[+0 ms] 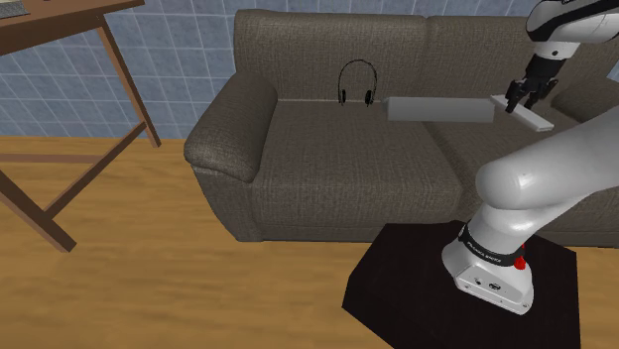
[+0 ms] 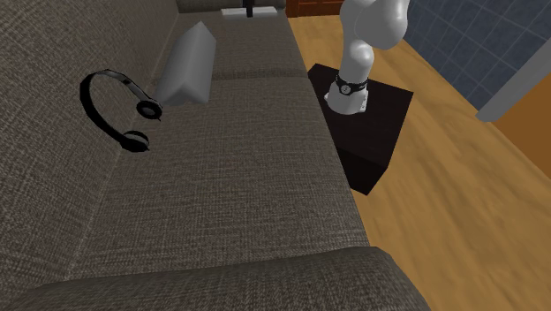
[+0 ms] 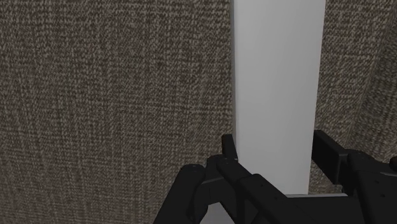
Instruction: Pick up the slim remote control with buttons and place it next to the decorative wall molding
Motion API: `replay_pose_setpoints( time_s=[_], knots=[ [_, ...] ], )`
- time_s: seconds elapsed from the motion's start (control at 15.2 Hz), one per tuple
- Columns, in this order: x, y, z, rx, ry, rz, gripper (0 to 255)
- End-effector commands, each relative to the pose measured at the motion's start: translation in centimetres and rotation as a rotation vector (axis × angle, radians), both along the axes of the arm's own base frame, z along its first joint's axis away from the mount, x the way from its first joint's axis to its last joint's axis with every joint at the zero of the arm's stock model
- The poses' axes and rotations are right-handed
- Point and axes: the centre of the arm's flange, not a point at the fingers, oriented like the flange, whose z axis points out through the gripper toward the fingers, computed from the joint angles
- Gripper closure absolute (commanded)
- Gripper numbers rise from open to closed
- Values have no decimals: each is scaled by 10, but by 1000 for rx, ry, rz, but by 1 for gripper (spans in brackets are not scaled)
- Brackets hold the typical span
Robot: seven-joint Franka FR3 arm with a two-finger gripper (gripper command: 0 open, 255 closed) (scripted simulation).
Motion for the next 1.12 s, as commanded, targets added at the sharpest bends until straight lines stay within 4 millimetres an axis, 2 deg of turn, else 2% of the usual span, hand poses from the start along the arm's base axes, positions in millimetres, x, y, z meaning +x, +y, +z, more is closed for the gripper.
replay_pose_setpoints(
  time_s=[0.0,1.06],
  knots=[
    [-1,1,-11,-1,0,0,255],
    [-1,1,-95,-1,0,0,255]
  ],
)
